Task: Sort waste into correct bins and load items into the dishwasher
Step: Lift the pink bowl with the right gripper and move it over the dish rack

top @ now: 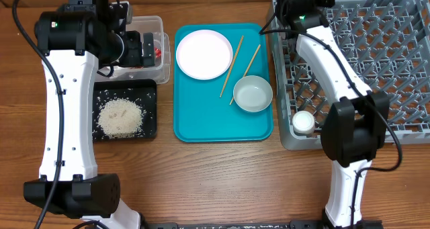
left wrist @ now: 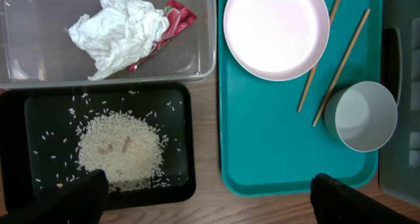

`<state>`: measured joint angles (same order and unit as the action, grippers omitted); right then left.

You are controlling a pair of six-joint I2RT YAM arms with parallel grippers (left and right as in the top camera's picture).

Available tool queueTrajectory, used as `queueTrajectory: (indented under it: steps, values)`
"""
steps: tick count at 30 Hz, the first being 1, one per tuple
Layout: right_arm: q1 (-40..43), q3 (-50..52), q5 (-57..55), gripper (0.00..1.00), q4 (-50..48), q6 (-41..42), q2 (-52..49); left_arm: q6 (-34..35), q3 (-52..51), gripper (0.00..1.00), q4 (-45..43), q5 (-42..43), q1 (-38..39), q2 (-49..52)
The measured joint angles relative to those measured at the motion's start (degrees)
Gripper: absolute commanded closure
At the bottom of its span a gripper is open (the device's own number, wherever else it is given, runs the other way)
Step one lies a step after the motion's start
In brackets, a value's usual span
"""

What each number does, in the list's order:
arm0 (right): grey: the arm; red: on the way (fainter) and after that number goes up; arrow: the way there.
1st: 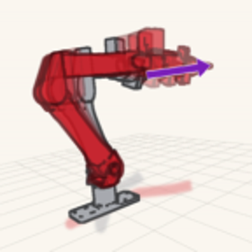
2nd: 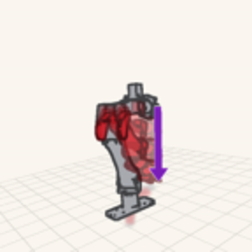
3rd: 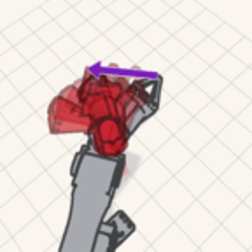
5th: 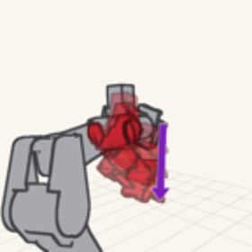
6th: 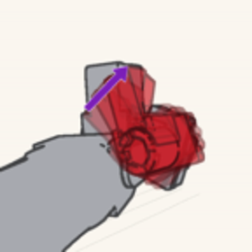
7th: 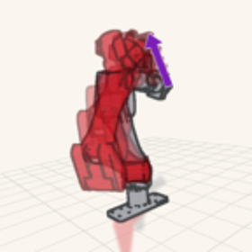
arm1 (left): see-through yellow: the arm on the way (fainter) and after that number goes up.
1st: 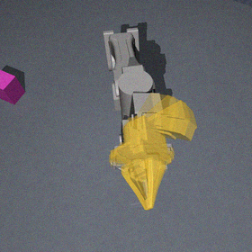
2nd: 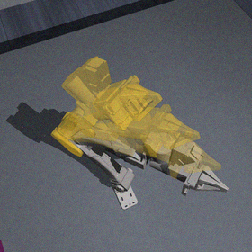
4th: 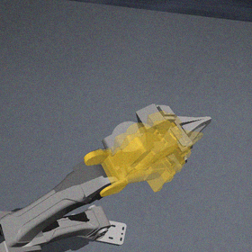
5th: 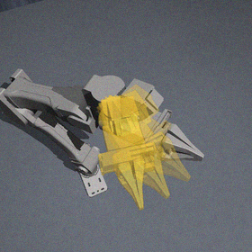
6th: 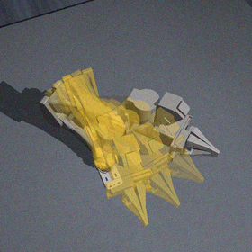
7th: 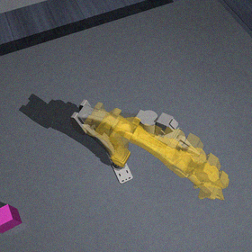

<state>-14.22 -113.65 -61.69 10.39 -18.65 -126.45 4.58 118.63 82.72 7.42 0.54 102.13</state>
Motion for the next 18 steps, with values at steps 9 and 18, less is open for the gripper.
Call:
queueTrajectory:
  steps: [9, 18]
  values:
    - [0.31, 0.04, -0.20, 0.96, -0.11, -11.08, -8.39, 0.00, 0.00, 0.00, -0.02, -0.02, 0.00, 0.00]
    - [-0.46, 0.09, -3.72, 0.96, 4.81, -10.40, -8.94, 0.00, 0.00, 0.00, 0.00, 0.00, 0.00, -0.02]
